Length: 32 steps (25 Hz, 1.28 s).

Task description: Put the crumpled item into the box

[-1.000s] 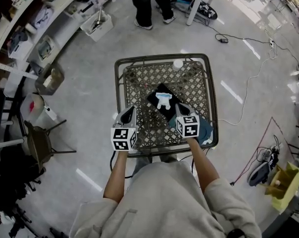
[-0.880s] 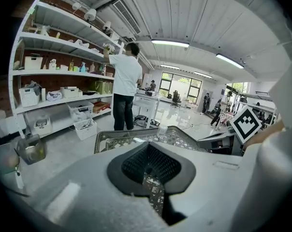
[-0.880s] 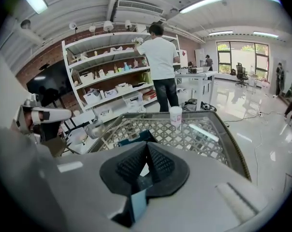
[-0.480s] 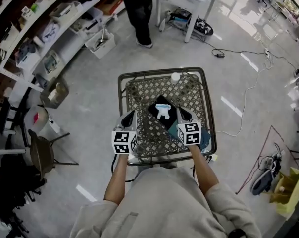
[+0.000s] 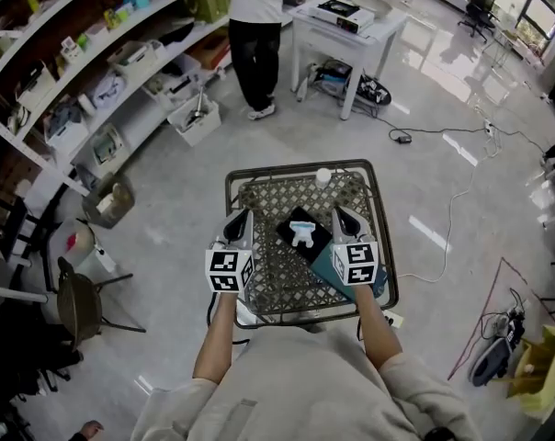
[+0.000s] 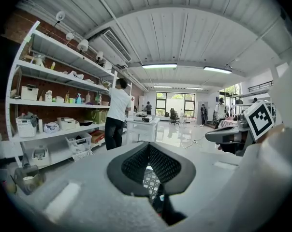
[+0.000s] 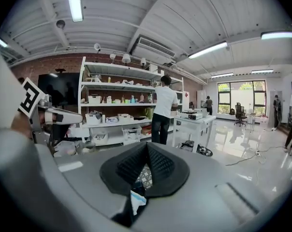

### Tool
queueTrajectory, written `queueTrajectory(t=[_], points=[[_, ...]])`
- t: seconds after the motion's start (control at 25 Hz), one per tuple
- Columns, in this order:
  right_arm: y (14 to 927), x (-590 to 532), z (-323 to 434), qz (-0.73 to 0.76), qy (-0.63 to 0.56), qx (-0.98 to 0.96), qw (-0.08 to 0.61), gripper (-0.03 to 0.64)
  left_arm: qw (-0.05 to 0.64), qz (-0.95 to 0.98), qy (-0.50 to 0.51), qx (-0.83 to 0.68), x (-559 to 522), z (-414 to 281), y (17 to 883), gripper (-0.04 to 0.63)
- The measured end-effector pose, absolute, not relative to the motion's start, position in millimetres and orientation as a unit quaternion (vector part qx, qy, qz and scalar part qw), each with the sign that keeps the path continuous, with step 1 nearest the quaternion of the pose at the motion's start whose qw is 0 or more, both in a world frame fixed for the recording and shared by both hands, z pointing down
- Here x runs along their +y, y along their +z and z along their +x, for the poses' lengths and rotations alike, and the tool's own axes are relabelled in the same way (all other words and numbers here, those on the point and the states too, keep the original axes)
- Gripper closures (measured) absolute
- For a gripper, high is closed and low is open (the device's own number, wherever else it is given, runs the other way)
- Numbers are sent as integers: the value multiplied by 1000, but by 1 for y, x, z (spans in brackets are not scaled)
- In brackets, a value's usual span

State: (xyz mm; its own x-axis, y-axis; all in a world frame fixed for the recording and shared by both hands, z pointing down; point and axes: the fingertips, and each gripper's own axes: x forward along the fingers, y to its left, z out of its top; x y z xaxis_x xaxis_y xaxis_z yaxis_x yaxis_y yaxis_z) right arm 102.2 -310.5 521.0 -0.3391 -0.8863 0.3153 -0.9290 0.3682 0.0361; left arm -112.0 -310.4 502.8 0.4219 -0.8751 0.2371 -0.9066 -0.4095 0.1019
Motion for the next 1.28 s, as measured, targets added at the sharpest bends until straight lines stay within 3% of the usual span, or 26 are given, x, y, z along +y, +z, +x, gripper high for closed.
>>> queueTrajectory(t=[0.4,1.28], points=[[481,-297,107,568,40,-814,114,618,76,830,40,-552,-303,-125,463,591],[484,-285,104,566,41,-814,122,618,81,833,43,-545,-293,-120,467,591]])
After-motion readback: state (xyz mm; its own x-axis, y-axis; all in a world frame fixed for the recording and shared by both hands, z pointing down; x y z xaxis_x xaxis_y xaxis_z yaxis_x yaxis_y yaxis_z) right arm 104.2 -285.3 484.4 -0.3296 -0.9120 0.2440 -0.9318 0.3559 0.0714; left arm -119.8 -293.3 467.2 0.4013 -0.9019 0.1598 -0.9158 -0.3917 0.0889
